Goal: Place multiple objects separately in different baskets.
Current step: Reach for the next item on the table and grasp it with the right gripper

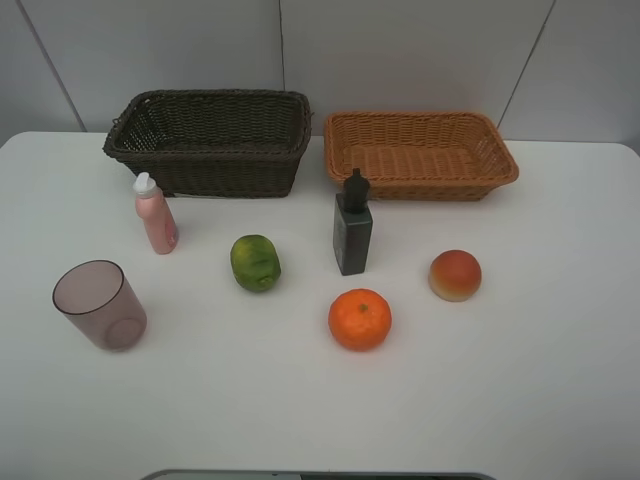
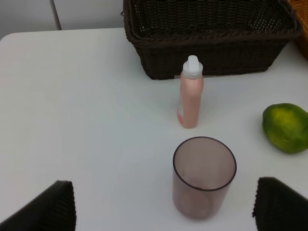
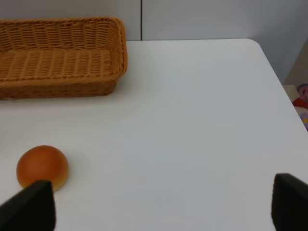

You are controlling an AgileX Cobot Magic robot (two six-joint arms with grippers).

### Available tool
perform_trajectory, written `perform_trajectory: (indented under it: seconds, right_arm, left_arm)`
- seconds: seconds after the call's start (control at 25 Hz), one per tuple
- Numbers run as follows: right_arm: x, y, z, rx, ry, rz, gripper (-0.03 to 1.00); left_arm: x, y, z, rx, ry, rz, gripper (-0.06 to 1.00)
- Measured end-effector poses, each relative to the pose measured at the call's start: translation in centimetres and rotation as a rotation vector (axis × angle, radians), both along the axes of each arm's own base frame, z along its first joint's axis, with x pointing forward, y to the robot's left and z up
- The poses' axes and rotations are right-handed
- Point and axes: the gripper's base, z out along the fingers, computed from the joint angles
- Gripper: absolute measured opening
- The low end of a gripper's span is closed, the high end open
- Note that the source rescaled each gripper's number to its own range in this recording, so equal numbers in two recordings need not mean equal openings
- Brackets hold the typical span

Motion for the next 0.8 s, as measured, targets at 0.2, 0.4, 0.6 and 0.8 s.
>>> perform_trajectory:
  seconds: [0.2,0.4,0.6,0.8]
  right_arm:
    - [0.0,0.0,0.0,0.0,0.0,0.0,0.92]
    - [0.0,0.0,0.0,0.0,0.0,0.0,0.92]
    - [0.0,0.0,0.0,0.0,0.0,0.0,0.92]
    - [0.0,0.0,0.0,0.0,0.0,0.0,0.92]
  left_arm:
    - [0.0,0.0,0.0,0.0,0.0,0.0,0.95]
    - [0.0,0.0,0.0,0.0,0.0,0.0,0.95]
    - [0.0,0.0,0.0,0.0,0.0,0.0,0.95]
    - [0.0,0.0,0.0,0.0,0.0,0.0,0.95]
